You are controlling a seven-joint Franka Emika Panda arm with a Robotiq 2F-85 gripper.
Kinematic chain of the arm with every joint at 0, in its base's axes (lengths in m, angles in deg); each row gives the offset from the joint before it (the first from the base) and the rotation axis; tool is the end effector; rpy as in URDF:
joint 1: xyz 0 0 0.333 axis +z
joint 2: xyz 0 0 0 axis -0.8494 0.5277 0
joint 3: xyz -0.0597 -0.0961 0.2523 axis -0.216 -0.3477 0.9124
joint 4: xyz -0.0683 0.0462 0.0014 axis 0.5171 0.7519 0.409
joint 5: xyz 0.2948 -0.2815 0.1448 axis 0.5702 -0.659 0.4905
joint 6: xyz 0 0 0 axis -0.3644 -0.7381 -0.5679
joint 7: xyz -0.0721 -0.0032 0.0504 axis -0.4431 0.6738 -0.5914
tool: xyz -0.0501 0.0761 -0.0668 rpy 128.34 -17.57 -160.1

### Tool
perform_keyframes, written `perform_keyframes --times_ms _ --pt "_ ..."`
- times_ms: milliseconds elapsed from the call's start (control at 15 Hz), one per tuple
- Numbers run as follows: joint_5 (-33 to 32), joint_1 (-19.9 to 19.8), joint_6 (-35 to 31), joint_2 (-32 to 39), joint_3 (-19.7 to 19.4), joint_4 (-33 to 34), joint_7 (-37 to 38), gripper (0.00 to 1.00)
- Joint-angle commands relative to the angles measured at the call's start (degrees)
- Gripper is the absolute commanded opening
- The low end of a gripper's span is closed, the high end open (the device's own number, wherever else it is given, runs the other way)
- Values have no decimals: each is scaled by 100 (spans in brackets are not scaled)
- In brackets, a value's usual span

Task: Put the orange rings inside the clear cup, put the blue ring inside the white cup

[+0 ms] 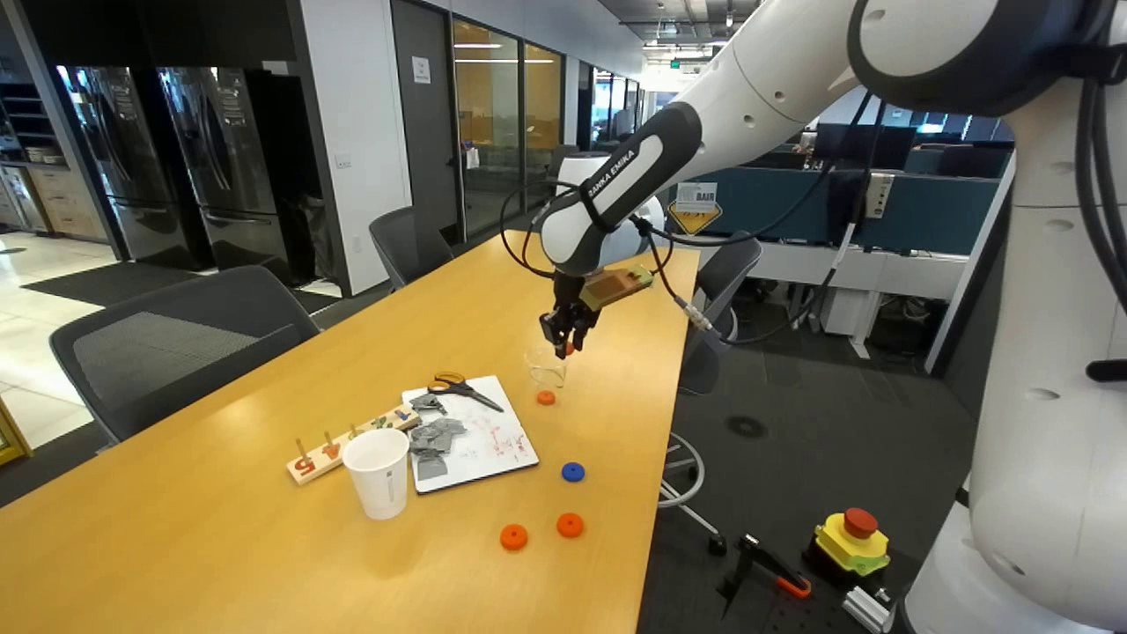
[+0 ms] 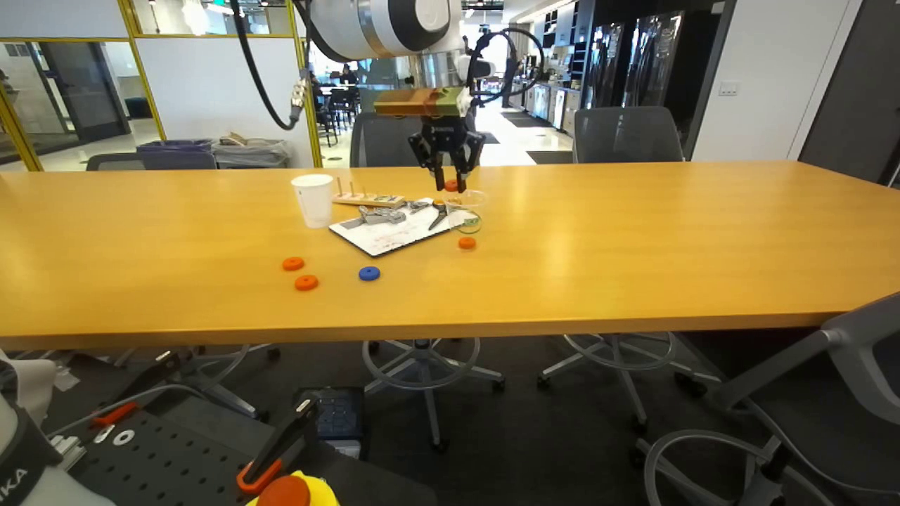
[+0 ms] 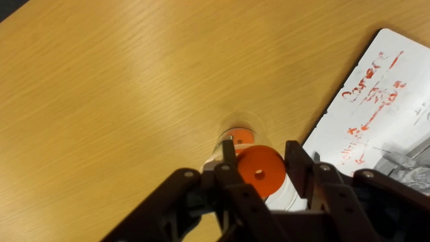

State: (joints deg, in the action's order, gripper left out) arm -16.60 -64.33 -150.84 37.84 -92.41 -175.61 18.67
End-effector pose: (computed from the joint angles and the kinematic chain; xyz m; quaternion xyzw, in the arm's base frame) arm 0.6054 -0.1181 0.2555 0.9962 -0.0290 0.0699 0.0430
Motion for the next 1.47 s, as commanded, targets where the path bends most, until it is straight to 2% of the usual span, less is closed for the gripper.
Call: perform_keyframes --times_ms 0,400,467,533,800,867,1133,1400 --pt "225 -48 -48 488 48 545 -100 20" --pt "240 -46 -116 772 42 832 -41 20" --pt "228 -40 -115 793 28 857 2 47" --pt "221 -41 -99 813 22 884 14 67" --pt "218 -52 -87 762 14 857 28 96" --pt "190 -41 -66 699 2 807 48 100" --pt "199 0 81 182 23 294 70 100" --pt "131 138 253 -398 52 -537 246 100"
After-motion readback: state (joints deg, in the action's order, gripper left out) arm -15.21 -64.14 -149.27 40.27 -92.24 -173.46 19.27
